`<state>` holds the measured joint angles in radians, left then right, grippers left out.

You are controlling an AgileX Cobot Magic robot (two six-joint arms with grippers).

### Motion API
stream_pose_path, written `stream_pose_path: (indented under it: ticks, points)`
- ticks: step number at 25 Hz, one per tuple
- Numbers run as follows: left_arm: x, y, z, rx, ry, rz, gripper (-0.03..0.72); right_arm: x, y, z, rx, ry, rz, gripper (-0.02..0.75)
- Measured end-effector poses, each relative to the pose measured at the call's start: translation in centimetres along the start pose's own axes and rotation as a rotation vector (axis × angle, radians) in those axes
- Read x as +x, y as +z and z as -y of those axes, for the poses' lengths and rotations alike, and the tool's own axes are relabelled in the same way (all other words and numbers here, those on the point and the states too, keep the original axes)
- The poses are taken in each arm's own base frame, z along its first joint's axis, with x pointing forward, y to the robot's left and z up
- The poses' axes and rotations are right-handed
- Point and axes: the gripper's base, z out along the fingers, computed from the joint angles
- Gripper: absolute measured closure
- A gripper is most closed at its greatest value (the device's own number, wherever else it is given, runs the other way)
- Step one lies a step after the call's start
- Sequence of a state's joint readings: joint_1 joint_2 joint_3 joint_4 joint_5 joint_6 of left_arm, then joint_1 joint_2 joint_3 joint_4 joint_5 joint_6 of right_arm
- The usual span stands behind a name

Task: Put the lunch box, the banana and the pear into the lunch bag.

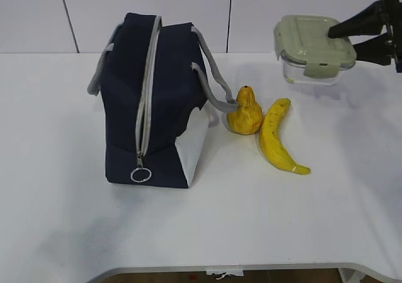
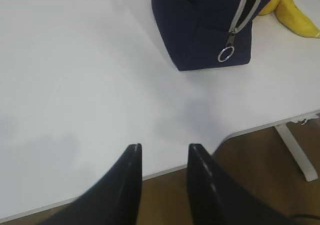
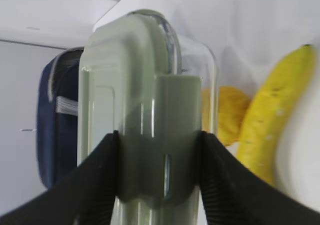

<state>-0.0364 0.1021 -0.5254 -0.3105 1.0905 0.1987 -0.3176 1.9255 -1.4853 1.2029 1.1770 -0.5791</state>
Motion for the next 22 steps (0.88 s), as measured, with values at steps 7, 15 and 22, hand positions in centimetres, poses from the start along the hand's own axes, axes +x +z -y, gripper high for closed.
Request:
stream_pose_path:
  ticks: [7,15,22]
  points:
    - [-4.3,2.5,0.2,0.121,-0.165,0.036,0.449,0.9,2.6,-3.9,-0.125,-0.013,-0.019,0.386]
    - [-8.4,7.4,-0.5,0.220,-0.350,-0.100,0.447,2.1,5.7,-8.0,-0.213,-0.069,-0.079,0.386]
    - [-12.4,12.5,-1.3,0.316,-0.331,-0.185,0.326,2.1,6.7,-13.1,-0.300,-0.185,-0.090,0.386]
